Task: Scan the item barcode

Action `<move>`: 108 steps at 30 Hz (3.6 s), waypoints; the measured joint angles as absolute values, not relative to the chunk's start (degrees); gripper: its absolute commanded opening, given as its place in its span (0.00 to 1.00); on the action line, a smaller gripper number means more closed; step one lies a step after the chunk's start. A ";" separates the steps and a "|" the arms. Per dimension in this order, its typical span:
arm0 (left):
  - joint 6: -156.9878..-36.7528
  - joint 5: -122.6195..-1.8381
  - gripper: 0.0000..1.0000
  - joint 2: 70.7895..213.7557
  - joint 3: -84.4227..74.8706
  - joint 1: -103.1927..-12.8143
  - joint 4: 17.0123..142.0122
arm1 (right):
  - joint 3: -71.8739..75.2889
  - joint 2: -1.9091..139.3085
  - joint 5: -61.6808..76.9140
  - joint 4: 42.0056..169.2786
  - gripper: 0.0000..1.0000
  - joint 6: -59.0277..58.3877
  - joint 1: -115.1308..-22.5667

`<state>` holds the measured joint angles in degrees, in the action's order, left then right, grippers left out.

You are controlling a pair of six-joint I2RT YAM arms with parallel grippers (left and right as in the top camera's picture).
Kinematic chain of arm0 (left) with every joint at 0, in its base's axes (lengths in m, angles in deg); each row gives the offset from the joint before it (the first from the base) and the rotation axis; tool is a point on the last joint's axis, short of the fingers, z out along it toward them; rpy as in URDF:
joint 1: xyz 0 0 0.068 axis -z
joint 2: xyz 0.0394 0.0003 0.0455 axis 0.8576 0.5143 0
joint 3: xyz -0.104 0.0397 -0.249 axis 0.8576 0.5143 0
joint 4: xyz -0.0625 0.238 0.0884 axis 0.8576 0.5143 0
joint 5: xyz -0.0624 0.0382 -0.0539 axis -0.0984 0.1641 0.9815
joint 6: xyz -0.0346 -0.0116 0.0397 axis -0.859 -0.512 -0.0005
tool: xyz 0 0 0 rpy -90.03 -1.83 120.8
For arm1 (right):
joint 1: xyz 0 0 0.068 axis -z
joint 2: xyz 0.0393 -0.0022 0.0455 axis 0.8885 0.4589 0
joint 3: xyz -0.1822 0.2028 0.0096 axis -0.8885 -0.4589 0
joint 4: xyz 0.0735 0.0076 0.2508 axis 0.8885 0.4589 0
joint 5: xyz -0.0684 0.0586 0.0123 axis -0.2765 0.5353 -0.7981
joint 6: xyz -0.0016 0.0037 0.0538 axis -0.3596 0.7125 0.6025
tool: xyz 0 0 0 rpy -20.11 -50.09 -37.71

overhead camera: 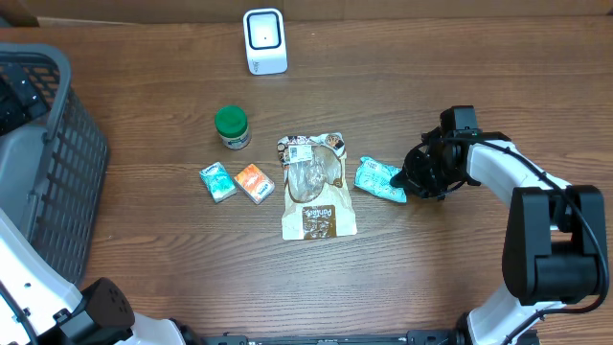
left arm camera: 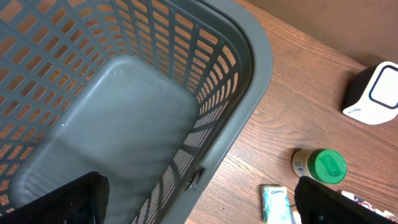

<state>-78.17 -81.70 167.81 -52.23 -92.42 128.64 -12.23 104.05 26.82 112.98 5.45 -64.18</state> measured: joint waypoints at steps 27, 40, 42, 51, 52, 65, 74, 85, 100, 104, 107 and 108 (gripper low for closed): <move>-78.17 -81.70 0.99 167.81 -52.23 -92.42 128.64 | 13.19 78.28 33.97 142.74 0.04 -10.83 -71.37; -78.17 -81.70 0.99 167.81 -52.23 -92.42 128.61 | 28.12 83.01 19.80 150.70 0.04 -5.41 -81.12; -78.17 -81.70 1.00 167.81 -52.23 -92.42 128.64 | 35.20 86.87 16.70 152.51 0.04 -4.82 -82.85; -78.17 -81.70 1.00 167.81 -52.23 -92.42 128.64 | 55.05 110.20 -10.08 136.25 0.04 -6.35 -89.91; -78.17 -81.73 1.00 167.81 -52.23 -92.42 128.64 | 55.07 112.25 -13.14 132.49 0.04 -7.49 -90.48; -78.17 -81.70 1.00 167.81 -52.23 -92.42 128.64 | 55.01 137.12 -35.61 70.73 0.04 -45.13 -94.41; -78.17 -81.70 0.99 167.81 -52.23 -92.42 128.64 | 55.09 147.35 -30.21 55.23 0.04 -73.43 -94.72; -78.17 -81.70 1.00 167.81 -52.23 -92.42 128.64 | 55.11 149.52 -27.61 57.92 0.04 -81.58 -94.94; -78.17 -81.70 1.00 167.81 -52.23 -92.42 128.64 | 55.11 149.52 -24.55 58.49 0.04 -100.03 -96.99; -78.17 -81.70 0.99 167.81 -52.23 -92.42 128.64 | 55.11 149.52 -24.57 58.40 0.07 -104.21 -96.97; -78.17 -81.70 0.99 167.81 -52.23 -92.42 128.64 | 55.11 149.52 -24.57 57.94 0.09 -105.76 -96.95; -78.17 -81.70 1.00 167.81 -52.23 -92.42 128.64 | 55.11 149.52 -24.59 57.83 0.10 -106.06 -96.97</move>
<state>-78.17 -81.70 167.81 -52.23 -92.42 128.64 55.11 149.52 -24.59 57.83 -106.06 -96.97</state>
